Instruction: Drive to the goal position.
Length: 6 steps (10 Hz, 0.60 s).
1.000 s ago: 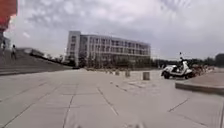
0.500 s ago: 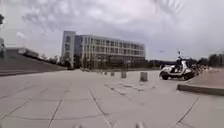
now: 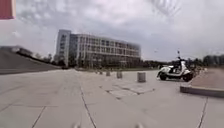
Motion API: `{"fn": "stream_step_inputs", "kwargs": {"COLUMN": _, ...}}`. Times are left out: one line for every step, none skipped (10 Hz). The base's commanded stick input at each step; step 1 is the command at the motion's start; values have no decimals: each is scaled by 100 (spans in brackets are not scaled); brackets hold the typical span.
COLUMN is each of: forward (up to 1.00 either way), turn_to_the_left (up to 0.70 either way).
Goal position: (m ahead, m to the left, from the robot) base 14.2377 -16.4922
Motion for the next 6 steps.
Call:
{"fn": "stream_step_inputs", "kwargs": {"forward": 70, "turn_to_the_left": -14}}
{"fn": "stream_step_inputs", "kwargs": {"forward": 70, "turn_to_the_left": -14}}
{"fn": "stream_step_inputs", "kwargs": {"forward": 70, "turn_to_the_left": -14}}
{"fn": "stream_step_inputs", "kwargs": {"forward": 70, "turn_to_the_left": -14}}
{"fn": "stream_step_inputs", "kwargs": {"forward": 70, "turn_to_the_left": -14}}
{"fn": "stream_step_inputs", "kwargs": {"forward": 70, "turn_to_the_left": -14}}
